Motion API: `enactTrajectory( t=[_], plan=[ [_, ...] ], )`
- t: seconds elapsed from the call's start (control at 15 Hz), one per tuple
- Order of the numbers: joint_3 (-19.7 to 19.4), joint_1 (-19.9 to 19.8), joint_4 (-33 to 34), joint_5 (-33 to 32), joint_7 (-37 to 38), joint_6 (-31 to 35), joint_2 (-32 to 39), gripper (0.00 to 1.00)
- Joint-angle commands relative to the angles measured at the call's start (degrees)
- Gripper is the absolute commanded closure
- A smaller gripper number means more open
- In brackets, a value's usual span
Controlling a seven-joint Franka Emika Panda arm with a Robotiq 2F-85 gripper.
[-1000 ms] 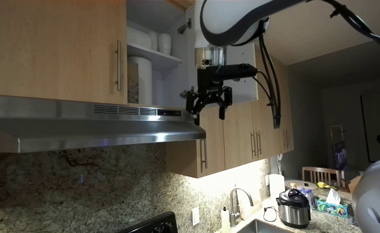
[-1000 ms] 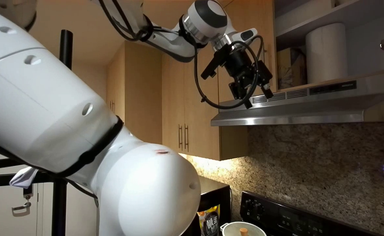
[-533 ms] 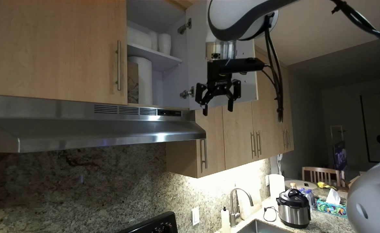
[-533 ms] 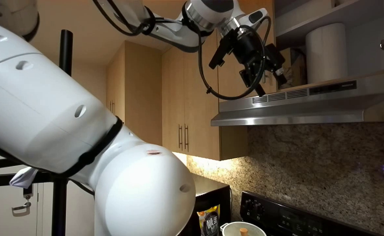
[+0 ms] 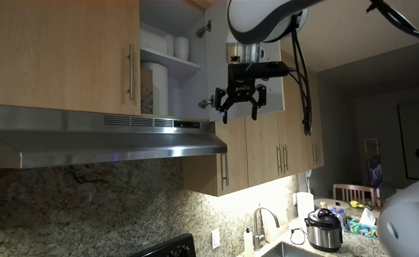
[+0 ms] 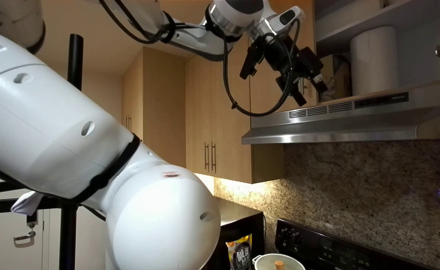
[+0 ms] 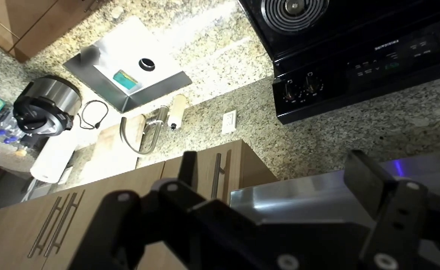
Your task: Close the overhead cabinet door
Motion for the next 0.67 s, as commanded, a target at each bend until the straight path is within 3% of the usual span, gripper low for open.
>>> enactTrajectory(
  t=[0.0,0.13,0.6],
  plan=[
    [-0.04,0.03,0.17,-0.02,0.0,-0.13,0.09,0.0],
    [0.52,-0.77,0.58,-1.28,0.26,-0.32,0.19,0.0],
    [-2.86,-6.38,6.65,-4.06,0.22,-3.71,-0.92,0.0]
  ],
)
